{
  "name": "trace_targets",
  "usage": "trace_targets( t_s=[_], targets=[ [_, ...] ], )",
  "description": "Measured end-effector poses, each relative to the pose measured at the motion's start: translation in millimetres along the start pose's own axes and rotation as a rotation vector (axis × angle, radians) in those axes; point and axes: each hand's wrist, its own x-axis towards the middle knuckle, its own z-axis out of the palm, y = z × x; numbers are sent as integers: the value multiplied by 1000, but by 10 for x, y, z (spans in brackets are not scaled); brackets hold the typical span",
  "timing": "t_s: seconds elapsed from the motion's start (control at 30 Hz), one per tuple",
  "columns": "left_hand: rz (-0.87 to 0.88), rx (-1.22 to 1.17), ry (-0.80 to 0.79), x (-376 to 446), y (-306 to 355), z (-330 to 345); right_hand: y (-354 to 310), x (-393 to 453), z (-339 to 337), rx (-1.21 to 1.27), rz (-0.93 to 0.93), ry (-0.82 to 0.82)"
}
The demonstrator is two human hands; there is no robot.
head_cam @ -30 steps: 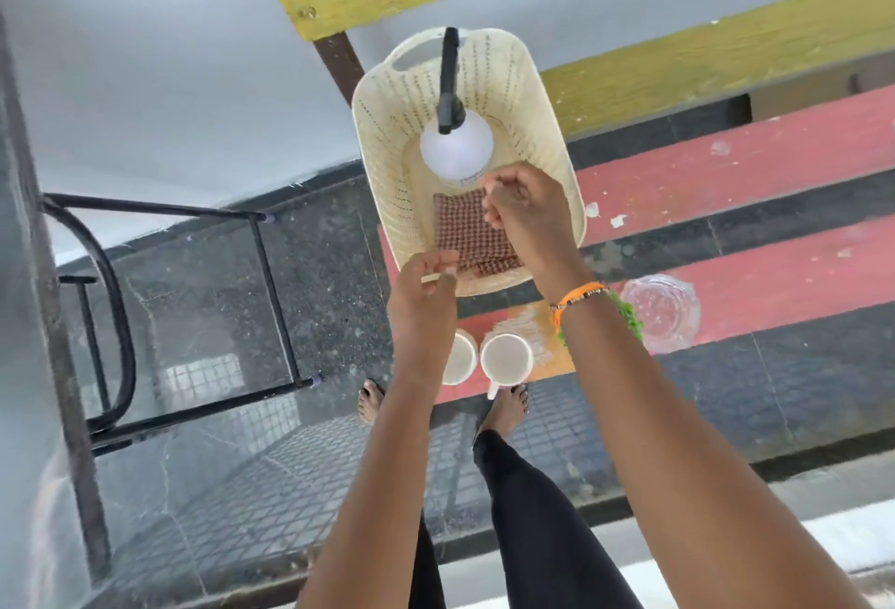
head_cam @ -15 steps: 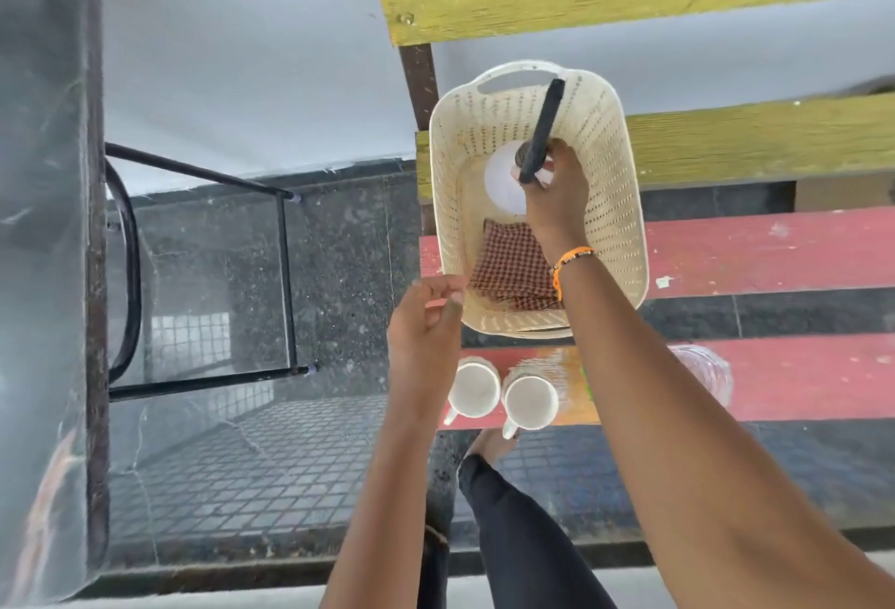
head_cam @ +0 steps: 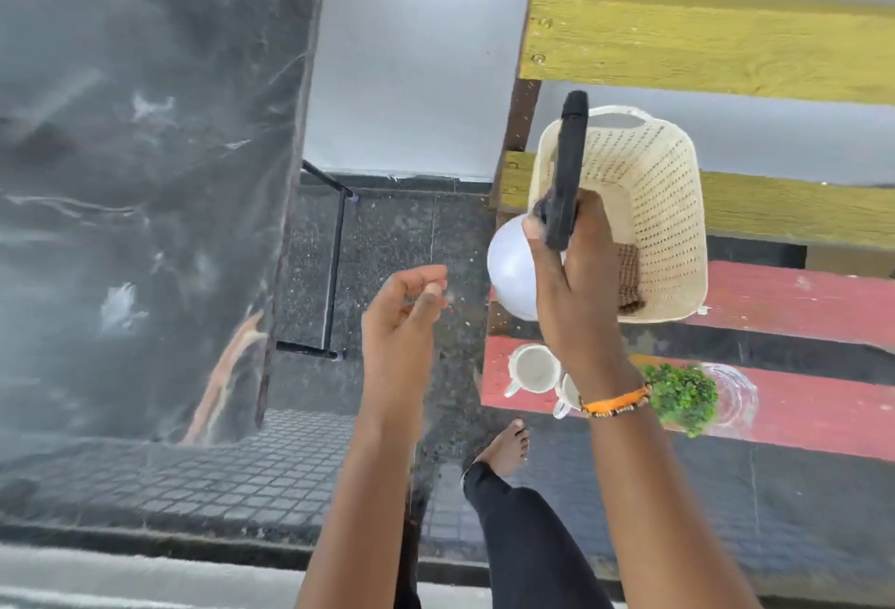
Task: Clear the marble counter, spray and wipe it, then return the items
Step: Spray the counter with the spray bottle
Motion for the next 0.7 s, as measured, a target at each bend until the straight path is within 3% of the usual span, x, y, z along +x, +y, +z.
trace_targets(
  t_s=[0.3,0.5,0.7],
  targets=[
    [155,-200,160,-420,438,-2091,-1623,-876,1238,167,-116,-256],
    [191,-287,393,-670,538,-3593,-2505,-1366,2346,452,93,-413],
    [200,-359,563,-836,520,-4628,-3097,-1653,3257,281,-70,-536]
  ],
)
